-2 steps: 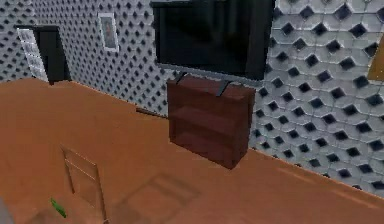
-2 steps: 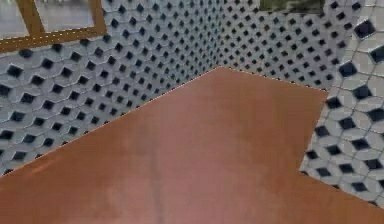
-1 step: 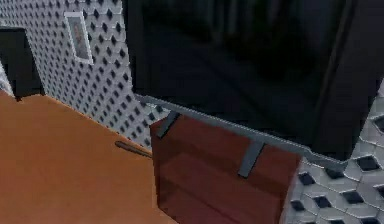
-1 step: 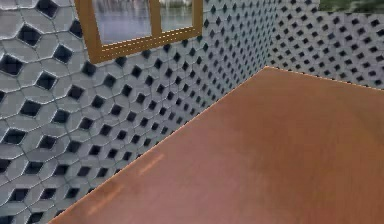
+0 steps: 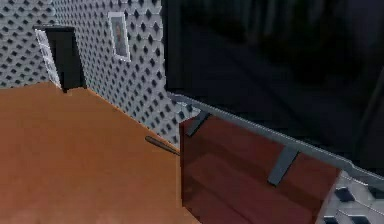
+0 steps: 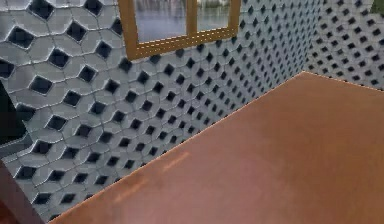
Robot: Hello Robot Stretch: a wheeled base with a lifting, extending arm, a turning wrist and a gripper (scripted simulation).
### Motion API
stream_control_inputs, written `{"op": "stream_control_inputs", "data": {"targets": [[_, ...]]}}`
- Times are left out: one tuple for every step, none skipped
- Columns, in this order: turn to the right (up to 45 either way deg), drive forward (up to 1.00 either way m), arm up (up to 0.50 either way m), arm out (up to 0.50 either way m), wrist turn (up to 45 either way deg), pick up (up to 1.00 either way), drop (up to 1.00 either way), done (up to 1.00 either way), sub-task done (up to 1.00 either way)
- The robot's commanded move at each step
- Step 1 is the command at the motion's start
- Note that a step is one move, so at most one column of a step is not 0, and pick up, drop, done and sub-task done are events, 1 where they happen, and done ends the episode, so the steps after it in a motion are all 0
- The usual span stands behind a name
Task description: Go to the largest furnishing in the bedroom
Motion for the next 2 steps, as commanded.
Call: {"op": "stream_control_inputs", "data": {"targets": [[0.0, 0.15, 0.0, 0.0, 0.0, 0.0, 0.0, 0.0, 0.0], [-42.0, 0.0, 0.0, 0.0, 0.0, 0.0, 0.0, 0.0, 0.0]]}}
